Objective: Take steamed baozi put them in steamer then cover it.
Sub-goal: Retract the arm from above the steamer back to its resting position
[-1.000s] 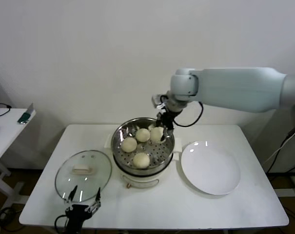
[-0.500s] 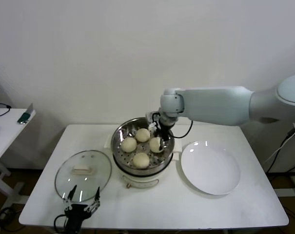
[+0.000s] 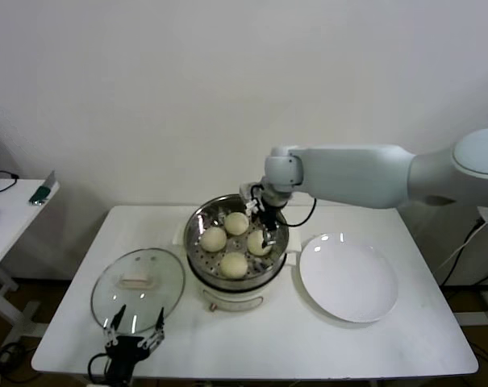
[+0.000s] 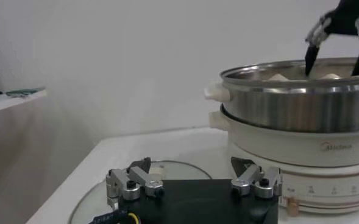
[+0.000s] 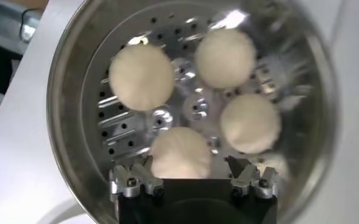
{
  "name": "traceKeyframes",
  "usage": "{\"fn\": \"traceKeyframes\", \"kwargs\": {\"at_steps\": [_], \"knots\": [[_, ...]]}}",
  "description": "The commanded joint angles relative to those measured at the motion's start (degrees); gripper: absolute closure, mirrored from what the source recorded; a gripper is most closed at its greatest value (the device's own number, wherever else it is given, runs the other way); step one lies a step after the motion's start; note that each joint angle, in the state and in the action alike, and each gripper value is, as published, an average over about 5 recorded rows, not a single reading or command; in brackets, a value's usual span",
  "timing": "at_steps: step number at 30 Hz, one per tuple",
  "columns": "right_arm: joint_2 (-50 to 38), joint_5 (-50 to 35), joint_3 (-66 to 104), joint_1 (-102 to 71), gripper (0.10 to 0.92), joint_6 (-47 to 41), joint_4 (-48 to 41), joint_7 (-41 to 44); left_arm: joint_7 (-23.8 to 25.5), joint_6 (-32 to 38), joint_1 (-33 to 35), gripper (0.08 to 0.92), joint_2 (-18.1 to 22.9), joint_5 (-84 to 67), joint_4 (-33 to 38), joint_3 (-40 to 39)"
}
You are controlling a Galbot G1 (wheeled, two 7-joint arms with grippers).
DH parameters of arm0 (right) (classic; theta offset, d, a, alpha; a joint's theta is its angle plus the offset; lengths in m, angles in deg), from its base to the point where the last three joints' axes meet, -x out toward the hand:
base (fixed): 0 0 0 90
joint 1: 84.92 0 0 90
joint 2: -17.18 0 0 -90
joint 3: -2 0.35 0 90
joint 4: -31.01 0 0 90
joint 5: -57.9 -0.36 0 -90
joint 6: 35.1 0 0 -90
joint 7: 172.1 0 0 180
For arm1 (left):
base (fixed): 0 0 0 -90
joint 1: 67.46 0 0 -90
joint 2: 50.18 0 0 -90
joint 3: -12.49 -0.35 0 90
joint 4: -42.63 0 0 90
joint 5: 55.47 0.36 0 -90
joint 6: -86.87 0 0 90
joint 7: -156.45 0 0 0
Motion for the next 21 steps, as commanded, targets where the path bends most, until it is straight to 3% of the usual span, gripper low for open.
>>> {"fn": "traceKeyframes", "kwargs": {"at_steps": [1, 5, 8, 10, 16, 21], "knots": [[-10.3, -8.2, 5.7, 5.3, 0.204, 1.5, 1.5, -0.3, -0.1, -0.9, -0.1, 0.177, 0.0, -0.5, 0.6, 0.1], [-19.1, -10.7, 16.5, -2.8, 0.202, -1.2, 4.0, -17.9, -0.9, -0.7, -1.1, 0.177, -0.4, -0.2, 0.8, 0.8], [-26.1, -11.2, 32.9, -15.3, 0.202, -1.6, 6.2, -33.8, -2.4, -0.1, -2.3, 0.177, -1.2, -0.1, 1.0, 1.5], [-30.2, -11.2, 44.4, -24.0, 0.203, -1.4, 8.3, -39.5, -3.7, -0.4, -3.1, 0.177, -2.0, 1.4, 1.2, 2.1], [-40.7, -6.6, 71.0, -51.9, 0.203, 3.0, 16.4, -44.8, -4.9, -1.4, -5.3, 0.177, -4.0, 5.0, 1.7, 3.6], [-41.9, 1.9, 98.2, -81.9, 0.203, 9.3, 20.1, -44.8, -5.2, -0.6, -6.7, 0.177, -4.1, 4.7, 1.4, 3.8]]}}
